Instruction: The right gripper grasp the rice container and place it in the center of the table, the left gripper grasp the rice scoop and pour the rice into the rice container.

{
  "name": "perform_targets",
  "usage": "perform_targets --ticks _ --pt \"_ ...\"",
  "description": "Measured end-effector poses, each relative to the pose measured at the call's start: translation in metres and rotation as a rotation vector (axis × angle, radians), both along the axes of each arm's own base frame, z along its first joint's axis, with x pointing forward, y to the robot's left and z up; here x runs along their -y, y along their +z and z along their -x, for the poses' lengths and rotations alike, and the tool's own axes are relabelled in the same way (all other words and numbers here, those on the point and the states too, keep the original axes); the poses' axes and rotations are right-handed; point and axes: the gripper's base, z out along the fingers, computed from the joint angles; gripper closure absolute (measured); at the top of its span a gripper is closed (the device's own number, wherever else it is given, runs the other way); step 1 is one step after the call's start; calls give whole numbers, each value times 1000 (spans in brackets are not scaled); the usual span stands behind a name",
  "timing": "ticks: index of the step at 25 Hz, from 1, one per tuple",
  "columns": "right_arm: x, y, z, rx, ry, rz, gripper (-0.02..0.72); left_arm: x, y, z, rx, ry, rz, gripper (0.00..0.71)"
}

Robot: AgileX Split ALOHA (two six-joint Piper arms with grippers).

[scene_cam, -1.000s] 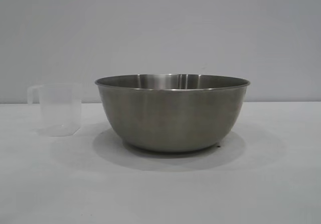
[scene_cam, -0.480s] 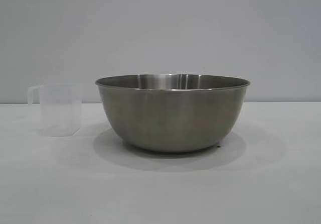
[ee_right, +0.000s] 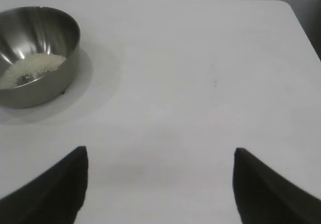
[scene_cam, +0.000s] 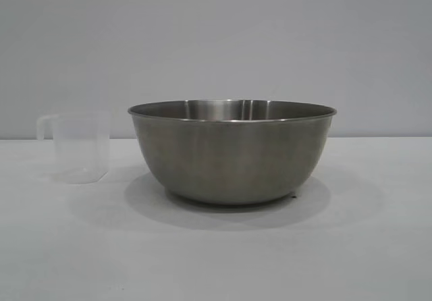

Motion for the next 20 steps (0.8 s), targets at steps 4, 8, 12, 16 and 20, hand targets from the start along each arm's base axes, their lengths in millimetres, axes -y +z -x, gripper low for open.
perform_targets --ticks 4,8,12,16,20 --pt "0 0 0 0 0 0 161 0 1 -3 31 6 5 376" --pt "0 0 0 0 0 0 161 1 2 -5 55 7 13 376" --pt "0 0 0 0 0 0 161 3 -4 -11 66 9 20 376" --pt "0 0 0 0 0 0 161 3 -5 -12 66 14 27 376" --pt "0 0 0 0 0 0 161 3 -5 -12 72 15 31 376"
